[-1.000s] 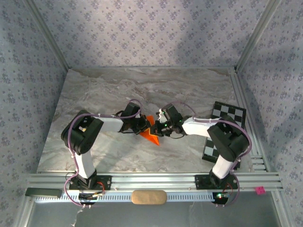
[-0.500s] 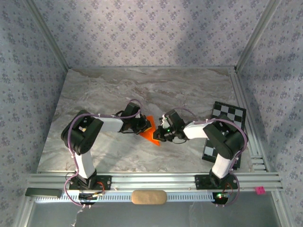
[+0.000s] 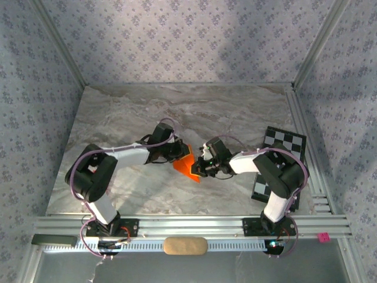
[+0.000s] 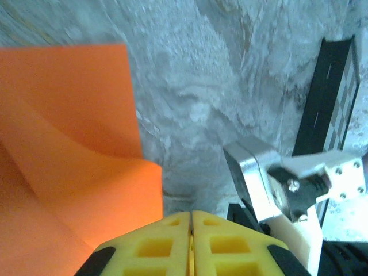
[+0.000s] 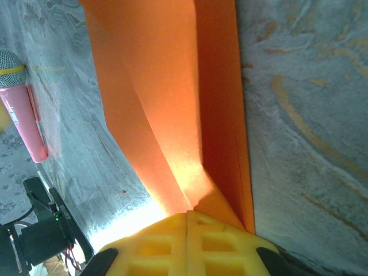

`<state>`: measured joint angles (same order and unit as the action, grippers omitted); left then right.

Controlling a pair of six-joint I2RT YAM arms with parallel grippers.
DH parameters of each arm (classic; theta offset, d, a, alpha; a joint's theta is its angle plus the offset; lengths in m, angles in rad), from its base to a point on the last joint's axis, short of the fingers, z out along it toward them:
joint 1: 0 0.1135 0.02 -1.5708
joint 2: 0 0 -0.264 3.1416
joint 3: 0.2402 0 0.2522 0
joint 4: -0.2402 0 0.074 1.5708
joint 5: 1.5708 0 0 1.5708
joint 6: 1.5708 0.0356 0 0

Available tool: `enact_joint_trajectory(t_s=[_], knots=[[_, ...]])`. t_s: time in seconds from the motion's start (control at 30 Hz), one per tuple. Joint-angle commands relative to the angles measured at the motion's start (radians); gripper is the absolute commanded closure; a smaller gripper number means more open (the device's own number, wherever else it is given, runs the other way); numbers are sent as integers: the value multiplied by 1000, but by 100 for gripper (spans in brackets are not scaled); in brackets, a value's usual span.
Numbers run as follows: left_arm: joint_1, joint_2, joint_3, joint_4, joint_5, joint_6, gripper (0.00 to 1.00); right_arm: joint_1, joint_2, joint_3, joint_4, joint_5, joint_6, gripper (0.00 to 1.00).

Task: Fold a paper plane with a square sheet of paper (pick it up from the middle)
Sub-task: Fourth fold the wing at the center of the table.

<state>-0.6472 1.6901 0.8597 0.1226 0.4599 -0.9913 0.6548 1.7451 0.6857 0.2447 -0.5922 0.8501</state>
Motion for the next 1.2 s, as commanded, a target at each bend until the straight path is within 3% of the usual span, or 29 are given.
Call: enact_joint_trajectory(t_s=[0.0,0.27,0.5,1.17], knots=[[-26,40,3,-6,37,-5,91,-6,34,-38,-97,34,15,100],[-22,133,9,3,11,-21,93,-9,49,-46,-97,32,15,100],[55,171,-8,37,-7,-12,93,-7,64,-61,-123,46,3,100],[199,204,90,-74,-3,113,91,-6,70,-71,-129,46,-5,100]])
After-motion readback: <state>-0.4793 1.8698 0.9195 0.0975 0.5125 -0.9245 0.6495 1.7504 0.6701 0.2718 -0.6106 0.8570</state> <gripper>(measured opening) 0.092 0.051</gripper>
